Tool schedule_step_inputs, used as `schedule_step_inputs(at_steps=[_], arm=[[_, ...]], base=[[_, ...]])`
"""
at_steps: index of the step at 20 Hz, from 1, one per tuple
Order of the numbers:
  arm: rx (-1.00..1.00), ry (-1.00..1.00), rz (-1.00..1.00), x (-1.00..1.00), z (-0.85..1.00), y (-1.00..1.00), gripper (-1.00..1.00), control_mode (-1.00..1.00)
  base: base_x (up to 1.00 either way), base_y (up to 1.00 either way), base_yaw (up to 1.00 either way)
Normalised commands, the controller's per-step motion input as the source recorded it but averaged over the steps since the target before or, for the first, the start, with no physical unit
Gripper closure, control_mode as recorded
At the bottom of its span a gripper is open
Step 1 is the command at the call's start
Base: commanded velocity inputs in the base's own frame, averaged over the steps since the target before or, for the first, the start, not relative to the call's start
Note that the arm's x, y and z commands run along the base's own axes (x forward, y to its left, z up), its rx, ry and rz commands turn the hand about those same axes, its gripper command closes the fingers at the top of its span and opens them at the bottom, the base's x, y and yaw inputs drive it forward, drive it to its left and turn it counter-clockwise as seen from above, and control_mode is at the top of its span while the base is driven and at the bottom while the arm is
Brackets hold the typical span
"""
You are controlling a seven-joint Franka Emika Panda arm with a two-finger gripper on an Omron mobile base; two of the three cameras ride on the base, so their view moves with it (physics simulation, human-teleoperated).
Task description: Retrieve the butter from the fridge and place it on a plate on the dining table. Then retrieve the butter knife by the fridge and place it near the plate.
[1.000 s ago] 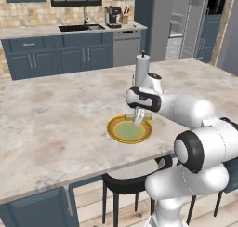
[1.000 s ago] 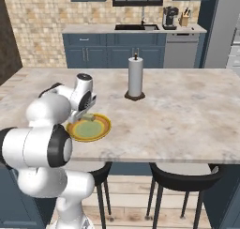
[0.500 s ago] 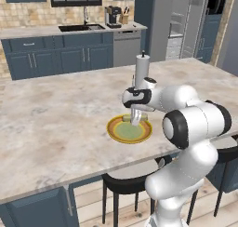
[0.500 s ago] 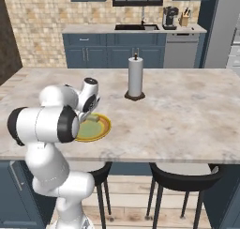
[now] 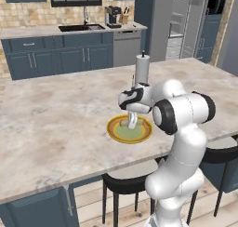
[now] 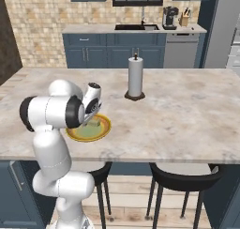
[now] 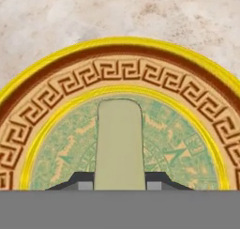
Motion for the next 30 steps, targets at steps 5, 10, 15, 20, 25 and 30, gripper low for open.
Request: schedule_step_inputs(at_steps=[5, 10, 15, 20, 25, 30], arm=[[0.00, 0.13, 0.00, 0.01, -0.24, 0.22, 1.00, -1.00], [0.00, 0.09, 0.00, 0.01, -0.31, 0.09, 1.00, -1.00], [0.03, 0.02, 0.00, 0.00, -0.29, 0.00, 1.00, -1.00], [0.05, 0.00, 0.00, 0.00, -0.19, 0.00, 1.00, -1.00], [0.02, 0.00, 0.00, 0.00, -0.14, 0.00, -1.00, -1.00], [0.00, 0.05, 0.00, 0.00, 0.00, 0.00, -1.00, -1.00]], base=[[0.00, 0.00, 0.00], [0.00, 0.00, 0.00], [0.00, 0.00, 0.00], [0.00, 0.00, 0.00], [0.00, 0.00, 0.00], [0.00, 0.00, 0.00]])
